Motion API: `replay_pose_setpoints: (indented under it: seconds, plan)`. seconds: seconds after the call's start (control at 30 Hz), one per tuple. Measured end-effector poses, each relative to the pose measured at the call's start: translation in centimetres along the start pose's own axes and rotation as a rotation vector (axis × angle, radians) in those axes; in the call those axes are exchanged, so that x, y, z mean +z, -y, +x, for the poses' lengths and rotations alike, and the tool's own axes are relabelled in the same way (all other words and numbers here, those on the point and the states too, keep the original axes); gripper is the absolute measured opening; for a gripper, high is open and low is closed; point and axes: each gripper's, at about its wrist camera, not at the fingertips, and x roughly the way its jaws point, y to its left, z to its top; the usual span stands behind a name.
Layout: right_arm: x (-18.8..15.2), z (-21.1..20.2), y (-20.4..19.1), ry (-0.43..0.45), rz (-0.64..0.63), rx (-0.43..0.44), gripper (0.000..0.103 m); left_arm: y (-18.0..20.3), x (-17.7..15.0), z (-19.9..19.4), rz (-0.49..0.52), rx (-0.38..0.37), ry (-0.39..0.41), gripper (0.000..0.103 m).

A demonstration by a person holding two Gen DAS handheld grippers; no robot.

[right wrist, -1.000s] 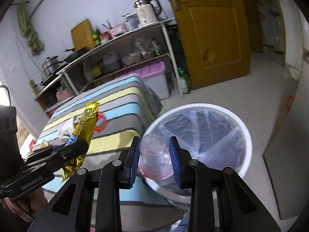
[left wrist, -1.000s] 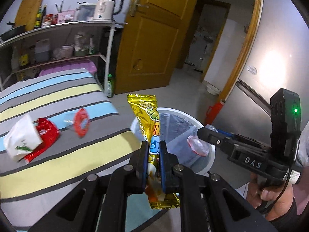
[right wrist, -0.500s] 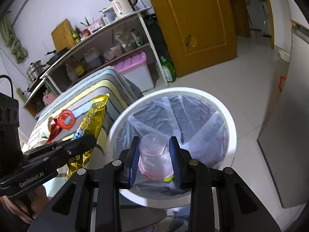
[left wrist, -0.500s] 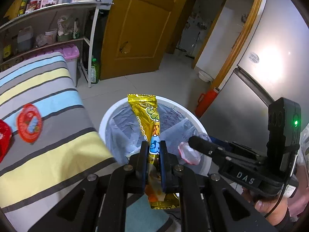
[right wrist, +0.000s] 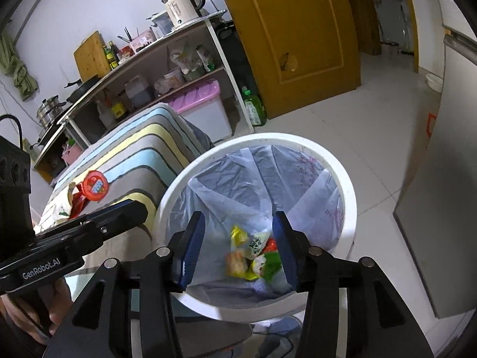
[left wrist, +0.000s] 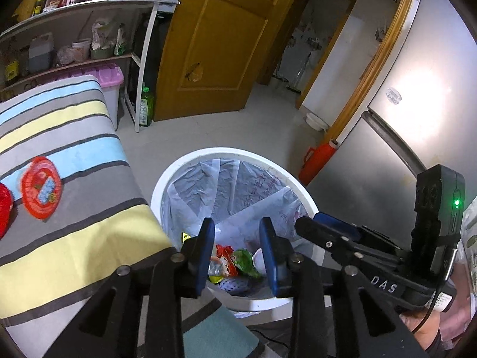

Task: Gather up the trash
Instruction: 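Open both tools to drop the candy wrapper and pink cup into the bin, then bring both open tools back over the table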

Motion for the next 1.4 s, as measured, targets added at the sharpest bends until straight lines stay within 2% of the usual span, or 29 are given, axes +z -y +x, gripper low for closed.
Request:
replay_pose_setpoints:
  seconds: [0.33,0.77,1.4]
  plan:
    - [-0.2,-3.5,-3.4,0.078,-0.055,0.069,0.048,-0.5,-1.2,-4.6,-0.002,0.041,0.08,0.033]
    - [-1.7,-5.3,-10.1,0.087,-0.175,0.176,0.048,-3.3,-4.0,-10.8,-0.043,0.124,0.177,0.033]
    - [-2.9,-2.6,-16.8,0.024,-0.283,0.243,0.048,-9.9,-7.2,-16.7,-0.137,0.293,0.256,0.033]
